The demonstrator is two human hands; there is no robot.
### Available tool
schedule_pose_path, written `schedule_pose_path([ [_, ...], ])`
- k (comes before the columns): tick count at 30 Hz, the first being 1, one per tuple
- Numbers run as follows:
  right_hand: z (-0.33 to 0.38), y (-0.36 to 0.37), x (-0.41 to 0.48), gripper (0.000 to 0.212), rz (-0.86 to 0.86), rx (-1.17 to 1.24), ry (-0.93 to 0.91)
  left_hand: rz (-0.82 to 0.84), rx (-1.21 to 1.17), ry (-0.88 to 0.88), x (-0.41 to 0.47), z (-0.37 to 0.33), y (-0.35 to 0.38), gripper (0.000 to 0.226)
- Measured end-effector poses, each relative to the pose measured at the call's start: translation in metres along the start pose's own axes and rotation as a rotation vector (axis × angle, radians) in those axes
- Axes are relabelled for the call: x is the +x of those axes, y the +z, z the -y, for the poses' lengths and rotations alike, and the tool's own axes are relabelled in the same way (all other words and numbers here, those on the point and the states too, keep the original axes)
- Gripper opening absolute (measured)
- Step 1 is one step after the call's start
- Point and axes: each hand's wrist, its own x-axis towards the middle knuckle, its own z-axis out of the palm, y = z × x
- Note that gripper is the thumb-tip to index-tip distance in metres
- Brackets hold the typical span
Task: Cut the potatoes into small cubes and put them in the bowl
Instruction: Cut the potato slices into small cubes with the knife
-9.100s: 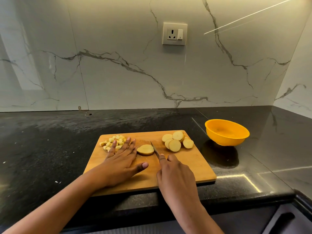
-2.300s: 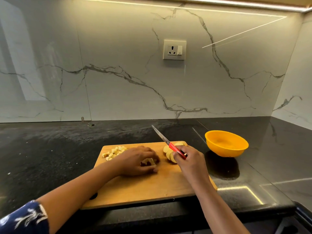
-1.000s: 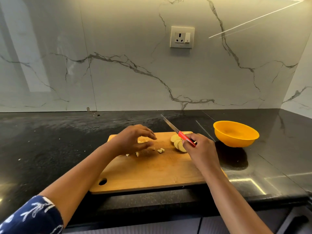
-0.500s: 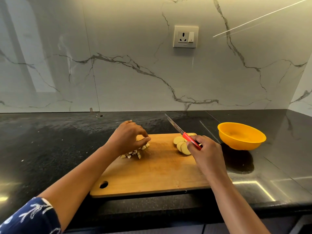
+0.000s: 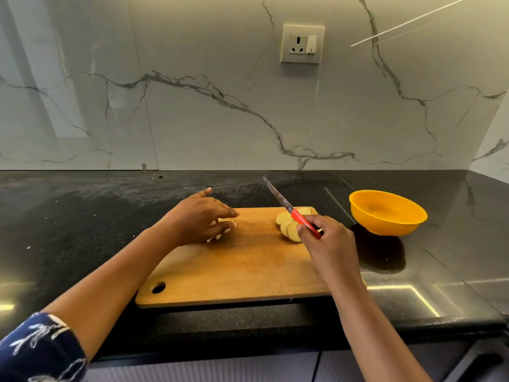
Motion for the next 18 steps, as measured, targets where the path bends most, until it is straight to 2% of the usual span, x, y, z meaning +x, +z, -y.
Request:
schedule_pose_path([
  [2, -0.001, 0.0, 0.0, 0.031, 0.004, 0.008, 0.004, -0.108, -0.112, 0.013, -0.001, 0.0, -0.002, 0.077],
  [4, -0.001, 0.0, -0.001, 0.031, 0.013, 0.02, 0.01, -0.179, -0.195, 0.007, -0.001, -0.002, -0.004, 0.05],
  [6, -0.001, 0.0, 0.0, 0.032, 0.01, 0.018, 0.016, -0.247, -0.112, 0.047, -0.001, -0.005, -0.002, 0.026],
  [8, -0.001, -0.001, 0.002, 0.029, -0.015, 0.044, 0.03, -0.323, -0.014, 0.02, -0.001, -0.007, -0.001, 0.017],
  [11, -0.002, -0.002, 0.012, 0.024, -0.062, 0.12, 0.045, -0.369, -0.028, -0.04, 0.0, -0.018, -0.008, 0.031],
  [14, -0.005, -0.003, 0.033, 0.023, -0.117, 0.14, 0.018, -0.29, -0.06, -0.016, 0.011, -0.035, -0.01, 0.053],
  [18, -0.014, -0.007, 0.06, 0.025, -0.214, 0.087, 0.009, -0.138, -0.136, -0.018, 0.038, -0.065, -0.014, 0.049],
])
